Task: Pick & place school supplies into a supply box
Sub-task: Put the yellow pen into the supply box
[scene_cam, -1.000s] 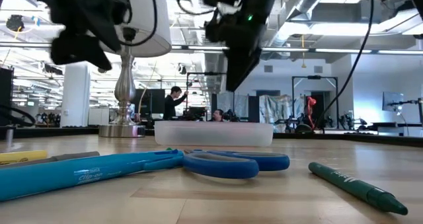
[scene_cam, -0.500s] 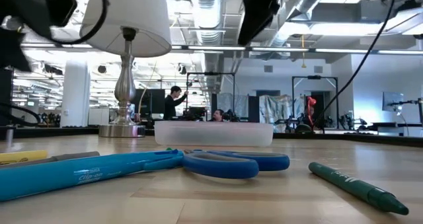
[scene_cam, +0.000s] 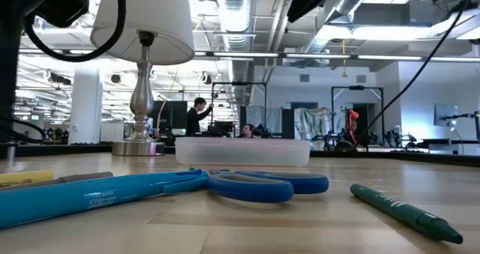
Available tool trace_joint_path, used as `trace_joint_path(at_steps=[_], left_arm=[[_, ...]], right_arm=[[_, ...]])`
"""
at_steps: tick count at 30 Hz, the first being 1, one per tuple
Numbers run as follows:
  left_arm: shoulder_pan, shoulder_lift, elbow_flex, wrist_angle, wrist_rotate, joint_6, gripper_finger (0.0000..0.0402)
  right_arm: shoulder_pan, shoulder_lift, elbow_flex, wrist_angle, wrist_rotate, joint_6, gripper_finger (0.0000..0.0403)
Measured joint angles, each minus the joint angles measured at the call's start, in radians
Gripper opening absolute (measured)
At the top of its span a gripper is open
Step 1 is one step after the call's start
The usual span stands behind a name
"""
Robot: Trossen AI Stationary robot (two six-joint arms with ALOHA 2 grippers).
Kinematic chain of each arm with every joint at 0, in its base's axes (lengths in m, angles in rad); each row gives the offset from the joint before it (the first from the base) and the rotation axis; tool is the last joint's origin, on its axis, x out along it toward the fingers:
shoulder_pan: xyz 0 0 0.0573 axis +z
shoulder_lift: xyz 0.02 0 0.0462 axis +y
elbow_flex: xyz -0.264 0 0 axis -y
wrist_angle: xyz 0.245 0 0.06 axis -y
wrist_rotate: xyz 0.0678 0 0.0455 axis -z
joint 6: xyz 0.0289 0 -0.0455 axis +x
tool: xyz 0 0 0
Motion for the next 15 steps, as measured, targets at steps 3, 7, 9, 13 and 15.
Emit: trace_joint_path(at_steps=[3,7,9,13,15], left_arm=[[0.008,0.041,0.018,-0.008,0.040,0.002,0.0185],[0.009,0.083,0.019,0.059,0.055,0.002,0.0185],[0.009,0.090,0.019,0.063,0.070,-0.002,0.0185],[0.013,0.088,0.019,0.025,0.081,-0.022,0.0185],[0.016,0.088,0.018,0.004,0.107,-0.021,0.0185]], right_arm=[[0.000,-0.021,0.000,-0.018,0.000,0.015,0.0108],[0.003,-0.051,0.000,-0.047,0.002,0.035,0.0108],[0.004,-0.066,0.000,-0.054,0.004,0.048,0.0108],[0.016,-0.093,0.000,-0.061,0.013,0.062,0.0108],[0.028,-0.104,0.000,-0.061,0.038,0.064,0.0108]])
